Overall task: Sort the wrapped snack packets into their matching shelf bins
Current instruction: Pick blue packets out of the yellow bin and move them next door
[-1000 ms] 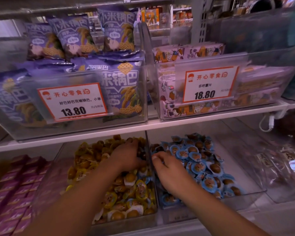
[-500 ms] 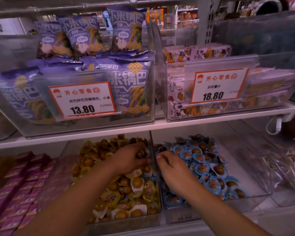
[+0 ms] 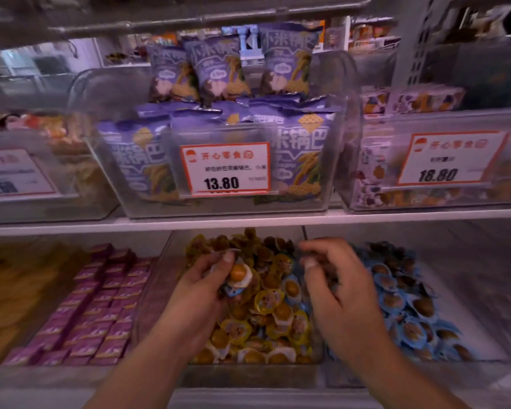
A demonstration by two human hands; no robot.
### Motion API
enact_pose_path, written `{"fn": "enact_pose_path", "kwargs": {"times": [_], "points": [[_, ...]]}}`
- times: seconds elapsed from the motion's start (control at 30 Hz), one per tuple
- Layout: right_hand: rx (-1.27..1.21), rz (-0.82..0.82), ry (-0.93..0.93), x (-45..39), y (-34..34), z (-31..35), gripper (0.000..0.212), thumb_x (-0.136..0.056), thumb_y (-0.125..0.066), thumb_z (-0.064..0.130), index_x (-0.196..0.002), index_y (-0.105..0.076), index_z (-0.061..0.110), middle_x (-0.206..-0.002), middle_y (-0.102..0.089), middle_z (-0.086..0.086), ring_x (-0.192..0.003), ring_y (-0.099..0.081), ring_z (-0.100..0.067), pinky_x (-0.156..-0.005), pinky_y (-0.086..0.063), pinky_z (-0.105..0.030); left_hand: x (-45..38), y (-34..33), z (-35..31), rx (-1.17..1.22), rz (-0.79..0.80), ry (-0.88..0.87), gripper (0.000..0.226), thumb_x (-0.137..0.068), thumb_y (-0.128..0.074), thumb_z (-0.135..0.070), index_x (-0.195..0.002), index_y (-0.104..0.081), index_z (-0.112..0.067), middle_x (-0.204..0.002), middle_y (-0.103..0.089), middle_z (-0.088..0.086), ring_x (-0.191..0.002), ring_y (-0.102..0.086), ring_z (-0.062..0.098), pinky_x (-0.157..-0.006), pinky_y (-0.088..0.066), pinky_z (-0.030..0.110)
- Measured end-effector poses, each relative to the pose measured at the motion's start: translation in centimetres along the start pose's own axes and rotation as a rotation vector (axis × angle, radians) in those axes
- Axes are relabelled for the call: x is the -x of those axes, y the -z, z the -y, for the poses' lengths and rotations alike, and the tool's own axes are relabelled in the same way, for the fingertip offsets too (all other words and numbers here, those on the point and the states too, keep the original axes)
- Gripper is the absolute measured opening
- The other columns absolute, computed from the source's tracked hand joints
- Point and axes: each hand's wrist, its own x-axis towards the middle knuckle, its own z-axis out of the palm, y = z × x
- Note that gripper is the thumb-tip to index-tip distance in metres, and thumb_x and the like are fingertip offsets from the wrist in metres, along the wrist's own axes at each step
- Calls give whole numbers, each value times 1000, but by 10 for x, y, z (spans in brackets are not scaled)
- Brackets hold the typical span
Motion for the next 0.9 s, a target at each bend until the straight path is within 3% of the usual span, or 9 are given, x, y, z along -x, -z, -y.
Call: {"fn": "enact_pose_path", "kwargs": {"times": [0.13, 0.2, 0.33, 0.43, 0.53, 0.63, 0.7, 0.77, 0.9], "points": [[272, 485, 140, 19, -34, 11, 48, -95, -42, 50, -142, -37, 39, -132, -40, 20, -123, -42, -1, -103, -40, -21, 7, 10, 6, -78, -25, -10, 30, -79, -72, -23, -105, -66, -9, -95, -71, 11, -86, -69, 22, -77, -55, 39], [377, 617, 171, 23, -44, 4, 57, -94, -43, 52, -148, -27, 39, -139, -35, 16, -128, -38, -8, -107, -38, -28, 5, 16, 7, -73, -19, 22, 26, -82, -70, -14, -107, -66, -9, -99, -72, 12, -85, -71, 22, -74, -59, 40], [487, 545, 119, 16, -49, -4, 36, -91, -37, 55, -114, -57, 35, -116, -49, 17, -110, -49, -7, -94, -45, -26, -3, 25, 3, -49, -71, 83, 21, -90, -64, -7, -110, -65, -10, -107, -72, 18, -91, -71, 30, -73, -58, 43], [447, 459, 42, 13, -53, -3, 32, -87, -36, 55, -90, -61, 35, -98, -51, 22, -95, -51, 0, -83, -46, -19, -6, 31, -4, -32, -104, 45, 20, -90, -63, -7, -110, -65, -9, -109, -71, 19, -90, -72, 29, -71, -57, 43], [238, 383, -144, 10, -58, 1, 22, -88, -47, 50, -96, -61, 35, -97, -59, 19, -92, -58, 1, -79, -50, -20, -5, 33, -7, 8, -81, 32, 25, -91, -62, -6, -116, -62, -8, -110, -72, 16, -83, -73, 23, -60, -58, 34], [-353, 366, -691, 5, -70, 13, 15, -94, -61, 33, -108, -65, 32, -100, -73, 3, -88, -71, -18, -73, -59, -38, 1, 29, 0, -33, -51, -52, 26, -92, -61, -5, -117, -62, -11, -110, -72, 15, -87, -72, 22, -62, -59, 29], [-669, 371, -914, 5, -75, 20, 18, -94, -62, 26, -110, -68, 20, -97, -75, -11, -76, -72, -29, -58, -56, -36, 7, 20, 7, -60, 4, -91, 26, -93, -58, -4, -117, -62, -14, -108, -73, 13, -90, -72, 23, -64, -58, 28], [-661, 360, -877, 6, -76, 20, 21, -93, -64, 24, -110, -68, 13, -92, -75, -17, -69, -70, -28, -54, -54, -32, 11, 13, 14, -94, 28, -110, 28, -94, -56, -5, -119, -61, -16, -107, -74, 10, -93, -72, 26, -64, -57, 32], [-596, 317, -813, 6, -67, 16, 21, -96, -61, 20, -112, -66, 7, -88, -74, -22, -68, -69, -33, -57, -58, -32, 11, 5, 15, -22, 25, -77, 30, -90, -57, -13, -119, -60, -12, -111, -72, 16, -105, -68, 38, -91, -52, 52]]}}
